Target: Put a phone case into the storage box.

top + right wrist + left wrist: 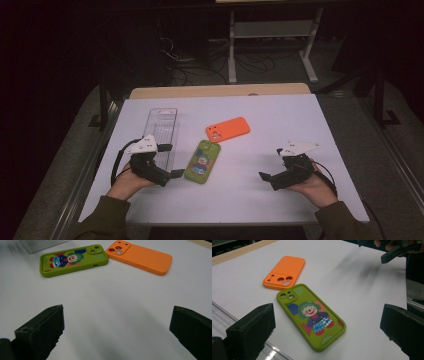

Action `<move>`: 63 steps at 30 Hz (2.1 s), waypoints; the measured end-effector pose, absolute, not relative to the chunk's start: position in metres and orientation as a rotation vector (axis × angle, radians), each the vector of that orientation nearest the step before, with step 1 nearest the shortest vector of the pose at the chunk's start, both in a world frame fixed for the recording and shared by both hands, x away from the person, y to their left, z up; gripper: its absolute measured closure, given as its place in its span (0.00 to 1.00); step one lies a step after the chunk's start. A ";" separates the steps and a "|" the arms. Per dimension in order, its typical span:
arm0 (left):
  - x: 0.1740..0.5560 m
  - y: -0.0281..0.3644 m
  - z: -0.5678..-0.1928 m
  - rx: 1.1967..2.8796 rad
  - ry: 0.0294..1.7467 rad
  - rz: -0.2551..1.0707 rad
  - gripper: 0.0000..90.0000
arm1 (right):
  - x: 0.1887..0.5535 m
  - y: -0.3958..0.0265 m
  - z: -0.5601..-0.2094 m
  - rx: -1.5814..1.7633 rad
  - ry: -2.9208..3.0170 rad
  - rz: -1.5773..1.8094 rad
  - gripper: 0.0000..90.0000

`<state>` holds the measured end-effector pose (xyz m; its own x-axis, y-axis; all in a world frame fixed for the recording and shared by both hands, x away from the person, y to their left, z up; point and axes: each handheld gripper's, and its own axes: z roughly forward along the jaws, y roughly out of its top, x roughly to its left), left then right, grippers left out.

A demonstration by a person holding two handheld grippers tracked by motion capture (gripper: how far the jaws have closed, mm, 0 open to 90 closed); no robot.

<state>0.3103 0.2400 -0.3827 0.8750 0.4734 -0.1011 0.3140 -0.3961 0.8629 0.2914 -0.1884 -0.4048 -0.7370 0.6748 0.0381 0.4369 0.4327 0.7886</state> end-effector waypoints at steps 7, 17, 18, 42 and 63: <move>0.311 0.239 -0.384 2.022 0.573 0.185 0.00 | 0.299 -0.184 -0.402 0.982 2.413 1.169 0.00; 0.313 0.242 -0.385 2.025 0.581 0.185 0.00 | 0.320 -0.173 -0.397 1.006 2.448 1.128 0.04; 0.313 0.242 -0.385 2.024 0.582 0.185 0.00 | 0.323 -0.172 -0.397 1.002 2.446 1.126 0.05; 0.314 0.244 -0.384 2.011 0.601 0.195 0.00 | 0.396 -0.134 -0.391 1.056 2.450 1.019 0.53; 0.316 0.245 -0.384 2.015 0.599 0.189 0.00 | 0.485 -0.100 -0.398 1.156 2.499 0.951 0.98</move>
